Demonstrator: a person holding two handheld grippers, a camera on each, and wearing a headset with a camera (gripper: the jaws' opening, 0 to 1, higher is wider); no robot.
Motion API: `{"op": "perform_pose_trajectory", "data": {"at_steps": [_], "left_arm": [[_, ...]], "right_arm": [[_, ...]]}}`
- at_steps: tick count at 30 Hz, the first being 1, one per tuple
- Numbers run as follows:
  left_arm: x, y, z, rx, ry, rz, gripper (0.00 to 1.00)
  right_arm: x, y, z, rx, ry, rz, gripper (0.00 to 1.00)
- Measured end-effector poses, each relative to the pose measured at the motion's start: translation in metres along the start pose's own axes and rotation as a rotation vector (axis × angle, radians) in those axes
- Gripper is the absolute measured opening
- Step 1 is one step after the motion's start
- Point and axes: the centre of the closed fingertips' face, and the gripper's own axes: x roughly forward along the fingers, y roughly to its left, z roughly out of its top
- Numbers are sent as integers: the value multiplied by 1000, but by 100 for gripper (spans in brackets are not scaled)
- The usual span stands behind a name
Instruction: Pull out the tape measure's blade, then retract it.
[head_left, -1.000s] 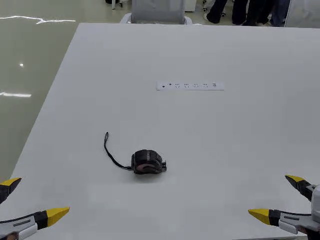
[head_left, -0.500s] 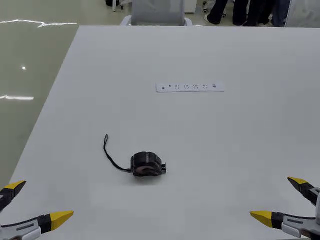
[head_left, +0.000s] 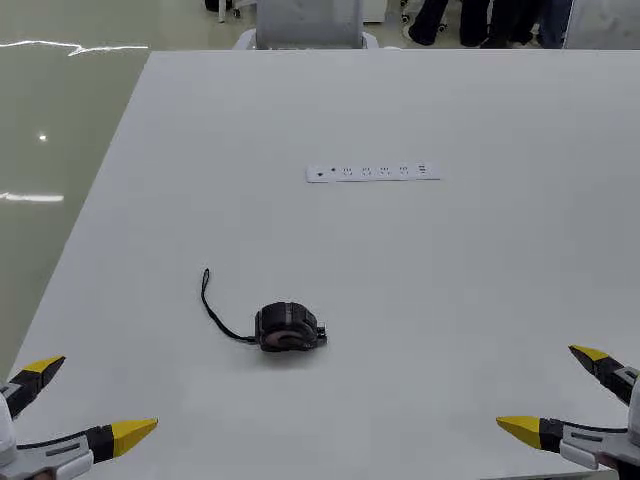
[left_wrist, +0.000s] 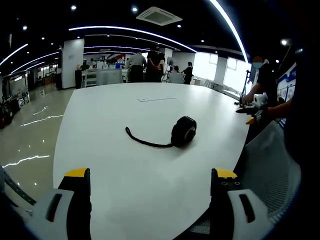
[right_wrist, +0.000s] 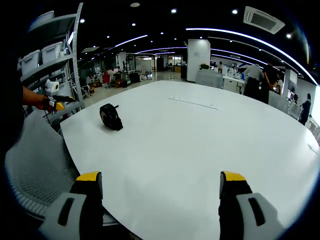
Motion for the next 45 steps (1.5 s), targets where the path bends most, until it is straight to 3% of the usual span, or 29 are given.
{"op": "perform_pose_trajectory", "data": {"at_steps": [6, 8, 10, 22, 34, 39, 45], "left_arm": [[0, -5, -9, 24, -14, -14, 99], [-1, -6, -12, 22, -12, -15, 99], [-1, -6, -10, 19, -25, -15, 99], [7, -13, -12, 29, -2, -42, 99], [29, -22, 2, 61, -12, -72, 99], [45, -31, 8, 78, -7, -92, 99], [68, -47, 25, 103, -20, -125, 96]], "right_arm": [[2, -6, -3, -18, 16, 0, 100], [2, -5, -6, -74, 32, 3, 99], [2, -2, -5, -57, 26, 10, 99], [6, 3, 0, -54, 21, 20, 98], [22, 10, 4, -66, 30, 65, 93], [36, 16, 7, -87, 42, 99, 91], [59, 30, 18, -110, 47, 156, 88]]}}
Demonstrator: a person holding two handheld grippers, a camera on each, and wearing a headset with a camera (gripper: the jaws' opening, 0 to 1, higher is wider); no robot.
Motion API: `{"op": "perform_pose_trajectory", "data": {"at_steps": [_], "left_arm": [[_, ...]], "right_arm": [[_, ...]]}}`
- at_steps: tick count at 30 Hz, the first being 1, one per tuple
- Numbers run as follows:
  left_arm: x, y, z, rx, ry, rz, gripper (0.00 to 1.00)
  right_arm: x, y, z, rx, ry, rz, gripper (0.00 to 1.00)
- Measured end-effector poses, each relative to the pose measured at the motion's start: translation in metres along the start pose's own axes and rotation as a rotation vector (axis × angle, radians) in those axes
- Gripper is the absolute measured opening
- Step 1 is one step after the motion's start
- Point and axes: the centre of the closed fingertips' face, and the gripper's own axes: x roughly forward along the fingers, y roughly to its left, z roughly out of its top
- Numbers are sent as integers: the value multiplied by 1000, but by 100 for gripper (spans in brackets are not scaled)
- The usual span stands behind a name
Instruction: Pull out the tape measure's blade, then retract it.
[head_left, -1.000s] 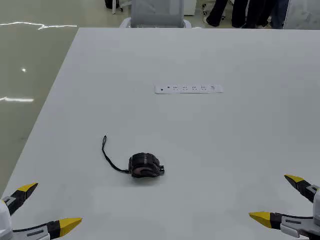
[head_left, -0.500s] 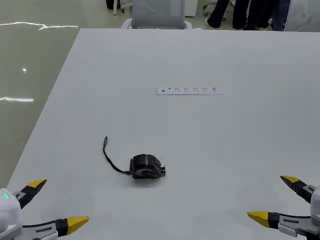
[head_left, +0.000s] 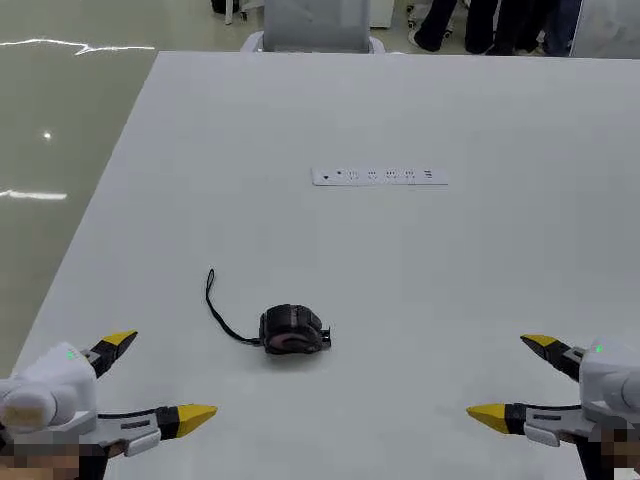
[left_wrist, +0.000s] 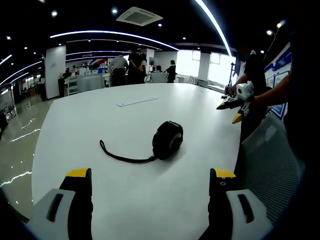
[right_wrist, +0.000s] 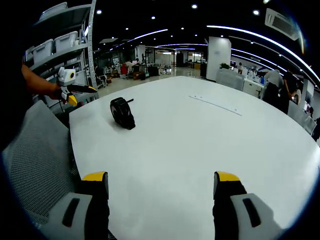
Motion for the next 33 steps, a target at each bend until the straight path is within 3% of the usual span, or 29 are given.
{"op": "perform_pose_trajectory", "data": {"at_steps": [3, 12, 21, 27, 33], "left_arm": [[11, -8, 4, 21, 5, -29, 96], [31, -10, 9, 37, 6, -63, 93], [52, -11, 15, 89, 28, -103, 90], [63, -10, 17, 96, 42, -125, 90], [79, -13, 17, 157, 81, -175, 89]], "right_arm": [[12, 5, 6, -26, 4, 34, 87], [41, 14, 28, -61, -9, 97, 80], [77, 35, 45, -116, 5, 184, 76], [95, 43, 52, -140, 18, 223, 74], [113, 54, 56, -152, 32, 257, 71]]}}
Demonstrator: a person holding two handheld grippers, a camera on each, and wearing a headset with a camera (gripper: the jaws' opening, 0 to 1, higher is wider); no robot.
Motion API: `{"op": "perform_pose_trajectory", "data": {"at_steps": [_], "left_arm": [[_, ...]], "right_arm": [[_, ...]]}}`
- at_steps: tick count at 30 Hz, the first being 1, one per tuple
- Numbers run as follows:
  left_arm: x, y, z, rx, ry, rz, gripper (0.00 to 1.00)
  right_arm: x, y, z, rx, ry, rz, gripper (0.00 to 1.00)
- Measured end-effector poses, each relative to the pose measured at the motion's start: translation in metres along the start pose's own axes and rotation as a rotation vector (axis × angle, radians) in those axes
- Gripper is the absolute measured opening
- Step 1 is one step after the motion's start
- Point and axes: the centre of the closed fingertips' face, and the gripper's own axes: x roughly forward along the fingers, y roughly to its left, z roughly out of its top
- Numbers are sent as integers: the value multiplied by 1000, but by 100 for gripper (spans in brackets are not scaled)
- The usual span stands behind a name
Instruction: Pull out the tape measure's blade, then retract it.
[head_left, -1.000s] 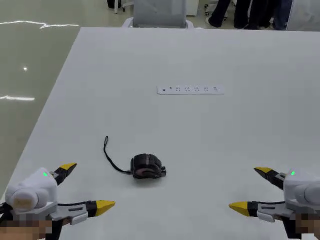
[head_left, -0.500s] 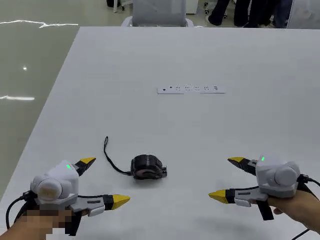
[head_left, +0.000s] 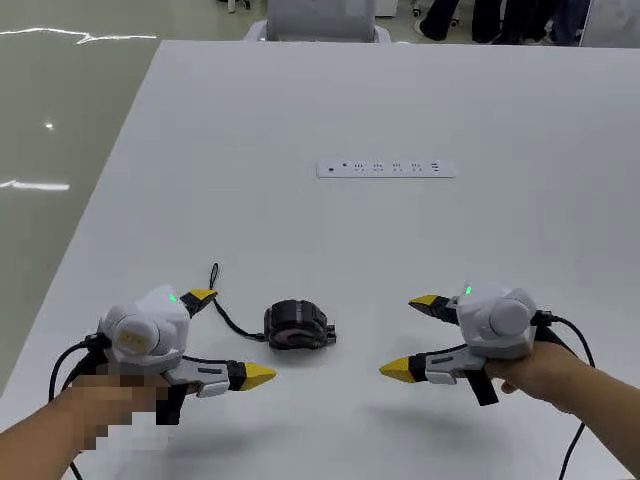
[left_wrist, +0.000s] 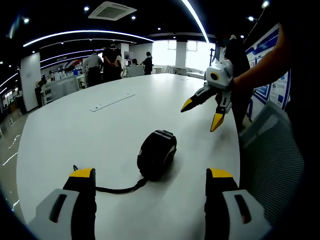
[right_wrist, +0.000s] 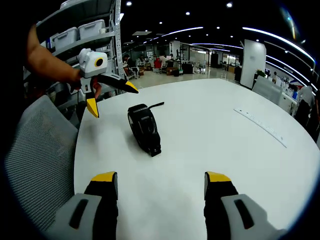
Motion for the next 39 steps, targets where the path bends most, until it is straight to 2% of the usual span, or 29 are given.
{"op": "perform_pose_trajectory", "data": {"at_steps": [6, 8, 10, 14, 17, 19, 22, 25, 28, 31, 33, 36, 39], "left_arm": [[14, 4, 10, 45, 18, -40, 85], [19, 2, 14, 59, 25, -64, 85], [25, 1, 17, 82, 49, -94, 84], [36, -2, 29, 159, 86, -151, 82], [44, -7, 35, 185, 125, -224, 79], [49, -6, 39, 241, 131, -230, 78], [55, -8, 37, 291, 172, -254, 77], [58, -10, 34, 304, 194, -271, 76], [59, -13, 31, 312, 218, -286, 75], [61, -14, 23, 291, 264, -301, 73], [63, -16, 20, 302, 290, -309, 68], [66, -20, 16, 304, 323, -330, 68], [70, -19, 12, 326, 360, -346, 65]], "right_arm": [[16, 7, 1, -25, 26, 41, 69], [21, 8, 1, -34, 35, 53, 68], [24, 9, 3, -45, 42, 64, 67], [32, 12, 4, -85, 66, 96, 64], [38, 12, 9, -110, 77, 109, 62], [41, 12, 12, -120, 77, 116, 62], [47, 14, 18, -142, 82, 134, 61], [53, 17, 20, -168, 97, 160, 59], [58, 21, 20, -205, 117, 188, 57], [63, 22, 17, -236, 152, 221, 54], [67, 21, 16, -235, 167, 228, 52], [71, 20, 16, -230, 183, 240, 48], [75, 17, 17, -224, 192, 243, 44]]}}
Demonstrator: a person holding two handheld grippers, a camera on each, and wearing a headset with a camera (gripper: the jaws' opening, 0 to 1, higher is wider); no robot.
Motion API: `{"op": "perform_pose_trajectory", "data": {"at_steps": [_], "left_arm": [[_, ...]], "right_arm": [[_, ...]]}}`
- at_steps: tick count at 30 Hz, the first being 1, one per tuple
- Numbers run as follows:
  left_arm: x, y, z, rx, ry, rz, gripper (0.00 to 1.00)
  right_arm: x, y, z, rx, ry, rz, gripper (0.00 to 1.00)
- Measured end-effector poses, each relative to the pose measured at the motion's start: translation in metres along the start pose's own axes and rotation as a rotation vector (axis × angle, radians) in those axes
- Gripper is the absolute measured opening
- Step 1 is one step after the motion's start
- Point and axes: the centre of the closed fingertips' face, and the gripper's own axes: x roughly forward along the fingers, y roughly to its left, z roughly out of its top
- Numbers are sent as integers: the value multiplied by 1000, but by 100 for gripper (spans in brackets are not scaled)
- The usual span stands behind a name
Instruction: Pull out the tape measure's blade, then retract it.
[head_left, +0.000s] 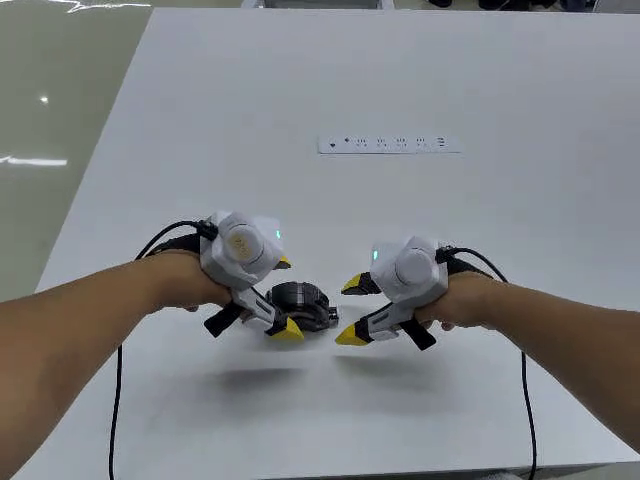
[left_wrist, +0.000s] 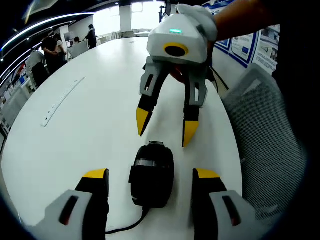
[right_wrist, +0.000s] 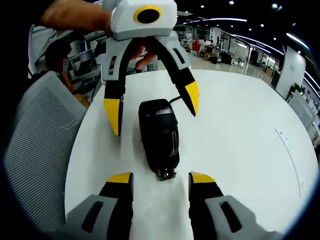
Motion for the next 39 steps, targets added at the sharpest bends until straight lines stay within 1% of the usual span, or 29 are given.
{"op": "perform_pose_trajectory", "data": {"at_steps": [2, 3, 5, 6, 8, 11, 13, 15, 22, 23, 24, 25, 27, 28, 29, 30, 34, 35, 37, 39], "left_arm": [[1, 1, -1, 7, 19, -7, 62], [2, 2, -1, 2, 28, -16, 61], [4, 1, -2, -6, 42, -30, 59], [5, 3, -4, 1, 53, -28, 57], [8, 6, -9, 7, 91, -21, 54], [12, 1, -10, -4, 102, -48, 53], [14, -1, -10, 17, 116, -54, 50], [16, -1, -10, 27, 126, -54, 47], [25, -6, -10, 54, 158, -68, 43], [26, -4, -14, 81, 184, -62, 39], [25, 0, -14, 102, 196, -43, 37], [27, -3, -12, 79, 191, -58, 37], [27, -3, -13, 79, 190, -63, 37], [26, -2, -13, 66, 184, -63, 36], [26, -2, -13, 66, 180, -62, 36], [26, -3, -13, 68, 182, -61, 36], [26, -7, -14, 132, 201, -69, 35], [26, -7, -14, 137, 204, -69, 35], [26, -6, -15, 127, 209, -63, 35], [26, -5, -15, 125, 215, -61, 35]], "right_arm": [[2, -1, -1, 1, 10, 7, 42], [3, -1, -2, -5, 19, 12, 41], [5, 0, -5, -36, 42, 26, 42], [6, 1, -5, -45, 49, 33, 42], [8, 1, -6, -59, 61, 35, 42], [9, 1, -7, -73, 75, 45, 41], [9, 2, -10, -102, 96, 62, 40], [9, 2, -11, -106, 107, 67, 38], [14, -4, -7, -104, 116, 76, 37], [14, -3, -7, -109, 121, 78, 37], [14, -3, -7, -113, 124, 81, 37], [14, -3, -8, -116, 127, 85, 37], [14, -3, -8, -124, 132, 87, 36], [13, -4, -8, -125, 135, 88, 36], [13, -4, -8, -125, 136, 88, 36], [13, -5, -7, -127, 135, 87, 36], [16, -4, -6, -132, 138, 95, 33], [17, -2, -7, -137, 146, 102, 32], [19, 1, -8, -131, 152, 115, 29], [20, 5, -7, -133, 155, 127, 22]]}}
